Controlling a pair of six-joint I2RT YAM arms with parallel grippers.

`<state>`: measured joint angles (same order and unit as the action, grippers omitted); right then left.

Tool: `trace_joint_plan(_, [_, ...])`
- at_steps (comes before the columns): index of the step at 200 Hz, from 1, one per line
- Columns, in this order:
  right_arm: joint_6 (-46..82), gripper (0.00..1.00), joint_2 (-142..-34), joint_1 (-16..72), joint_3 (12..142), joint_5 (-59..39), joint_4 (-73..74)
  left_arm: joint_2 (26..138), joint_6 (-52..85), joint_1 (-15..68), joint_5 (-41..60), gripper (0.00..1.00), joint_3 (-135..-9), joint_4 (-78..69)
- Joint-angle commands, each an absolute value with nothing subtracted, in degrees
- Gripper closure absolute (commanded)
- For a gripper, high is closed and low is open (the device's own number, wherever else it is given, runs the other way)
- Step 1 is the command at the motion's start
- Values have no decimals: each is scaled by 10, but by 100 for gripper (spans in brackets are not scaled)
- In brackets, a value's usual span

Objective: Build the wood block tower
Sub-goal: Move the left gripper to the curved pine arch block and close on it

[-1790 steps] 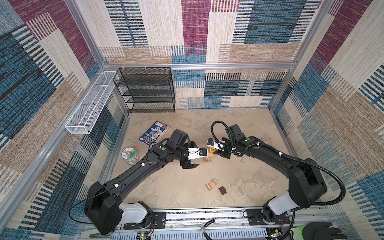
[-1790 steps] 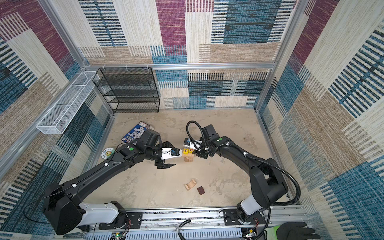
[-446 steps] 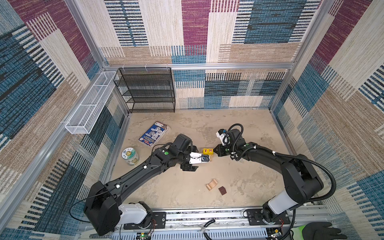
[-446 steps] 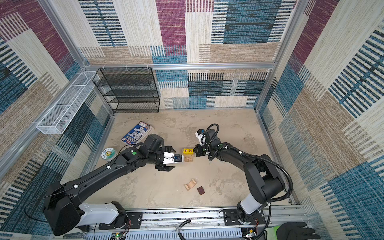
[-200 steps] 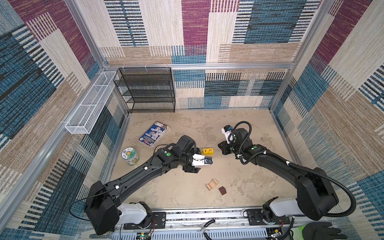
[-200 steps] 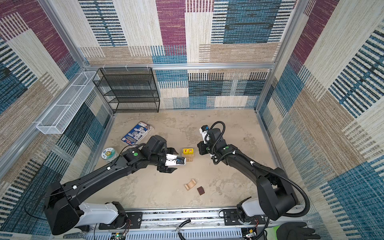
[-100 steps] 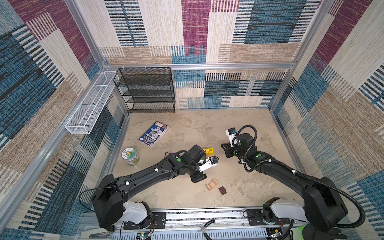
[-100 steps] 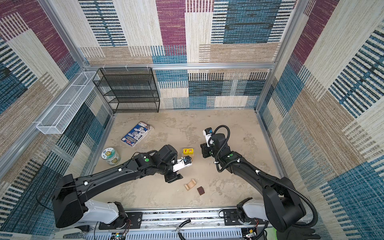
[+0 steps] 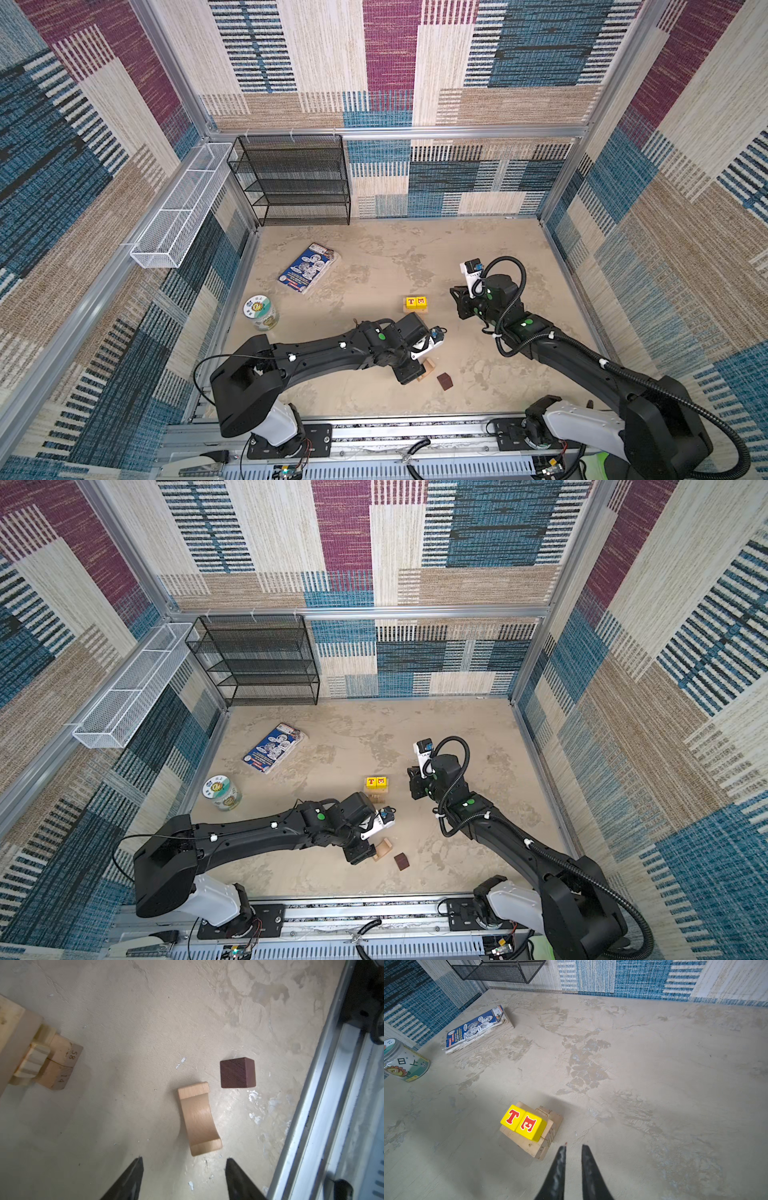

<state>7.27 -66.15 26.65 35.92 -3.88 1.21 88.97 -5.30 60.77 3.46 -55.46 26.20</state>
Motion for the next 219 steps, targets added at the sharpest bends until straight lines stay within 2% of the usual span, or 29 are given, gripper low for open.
trace_joint_plan(1, [67,82,-659,267,358,-32,36,901,-35,609,44,33,-563,248])
trace_joint_plan(133, [65,82,-656,267,351,-20,32,961,-43,632,49,34,-582,268])
trace_joint_plan(151, [66,82,-656,267,351,-20,32,967,-42,632,47,38,-580,270])
trace_joint_plan(174, [65,82,-657,267,356,-21,29,973,-43,632,49,49,-577,273])
trace_joint_plan(219, [67,82,-662,267,363,-23,26,975,-43,632,56,65,-586,281])
